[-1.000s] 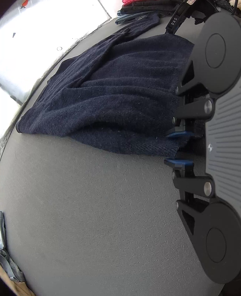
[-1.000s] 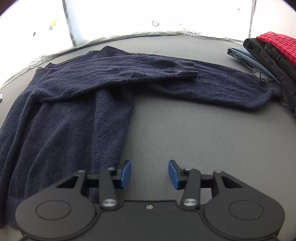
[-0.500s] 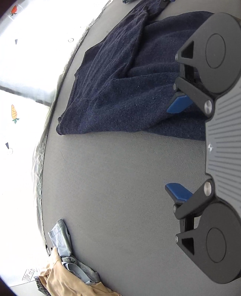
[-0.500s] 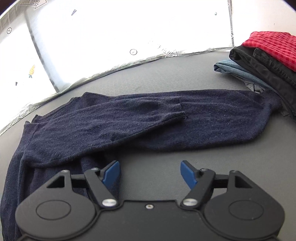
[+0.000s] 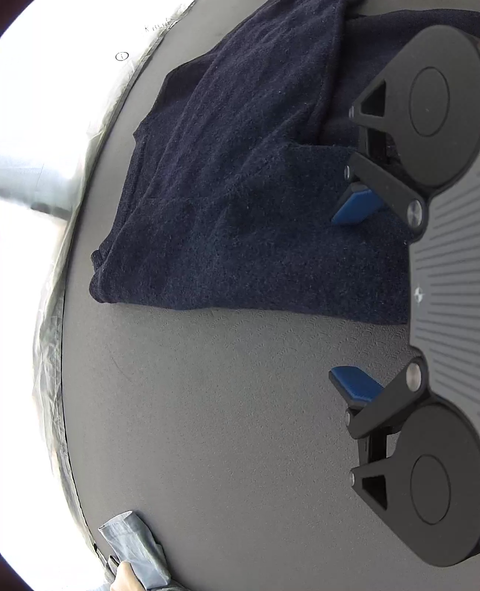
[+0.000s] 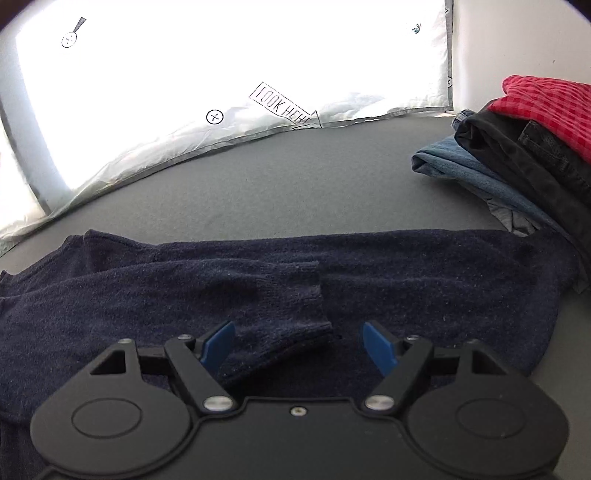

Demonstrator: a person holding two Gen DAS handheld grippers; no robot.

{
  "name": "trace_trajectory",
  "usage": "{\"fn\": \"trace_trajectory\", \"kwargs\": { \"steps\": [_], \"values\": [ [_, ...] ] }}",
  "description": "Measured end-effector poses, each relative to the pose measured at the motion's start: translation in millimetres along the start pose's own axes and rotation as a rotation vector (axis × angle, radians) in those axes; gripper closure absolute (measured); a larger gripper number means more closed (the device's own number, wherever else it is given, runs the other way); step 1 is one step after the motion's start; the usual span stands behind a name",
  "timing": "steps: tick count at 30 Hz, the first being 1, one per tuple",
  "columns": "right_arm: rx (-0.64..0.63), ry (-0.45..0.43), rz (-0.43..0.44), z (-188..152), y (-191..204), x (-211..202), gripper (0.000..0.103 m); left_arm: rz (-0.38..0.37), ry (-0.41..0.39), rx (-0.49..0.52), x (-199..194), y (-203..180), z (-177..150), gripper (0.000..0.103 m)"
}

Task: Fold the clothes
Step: 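Grasp the other sleeve with the right tool and fold it across the body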

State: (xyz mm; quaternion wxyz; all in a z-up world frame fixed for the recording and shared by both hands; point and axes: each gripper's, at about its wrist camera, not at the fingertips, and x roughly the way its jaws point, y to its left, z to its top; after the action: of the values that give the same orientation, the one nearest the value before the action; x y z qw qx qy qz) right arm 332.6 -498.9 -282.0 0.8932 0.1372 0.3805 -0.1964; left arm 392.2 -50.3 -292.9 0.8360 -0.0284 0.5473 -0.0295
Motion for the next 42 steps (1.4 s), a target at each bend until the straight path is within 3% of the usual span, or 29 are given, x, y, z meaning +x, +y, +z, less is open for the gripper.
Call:
{"fn": "trace_trajectory", "kwargs": {
  "steps": [7, 12, 14, 17, 24, 30, 35, 42],
  "values": [
    [-0.009, 0.016, 0.001, -5.4, 2.1, 16.5, 0.028, -0.007, 0.039, 0.004, 13.9, -5.1, -0.3, 0.013],
    [-0.086, 0.008, 0.024, -3.7, 12.2, 16.0, 0.05, 0.005, 0.053, 0.037, 19.0, -13.5, -0.8, 0.004],
    [-0.086, 0.005, 0.049, -2.4, 14.4, 14.7, 0.073, 0.017, 0.053, 0.052, 21.4, -18.0, -1.6, 0.0],
    [-0.089, -0.003, 0.072, -2.4, 20.3, 11.4, 0.089, 0.014, 0.049, 0.047, 20.5, -16.5, -2.4, 0.0],
    [-0.11, -0.064, 0.151, 1.5, 38.6, -16.0, 0.091, 0.005, 0.036, 0.022, 16.2, -12.8, -6.3, 0.0],
    [-0.199, -0.125, 0.248, -4.0, 69.6, -57.6, 0.091, -0.11, 0.08, -0.16, -0.2, 9.2, -15.5, 0.0],
    [-0.299, -0.13, 0.375, -36.1, 103.9, -97.5, 0.092, -0.092, 0.046, -0.159, -31.4, 16.6, -52.6, 0.0],
    [-0.537, -0.073, 0.583, -98.7, 157.6, -151.3, 0.092, -0.077, 0.042, -0.14, -59.5, 30.0, -99.2, 0.0]
  ]
}}
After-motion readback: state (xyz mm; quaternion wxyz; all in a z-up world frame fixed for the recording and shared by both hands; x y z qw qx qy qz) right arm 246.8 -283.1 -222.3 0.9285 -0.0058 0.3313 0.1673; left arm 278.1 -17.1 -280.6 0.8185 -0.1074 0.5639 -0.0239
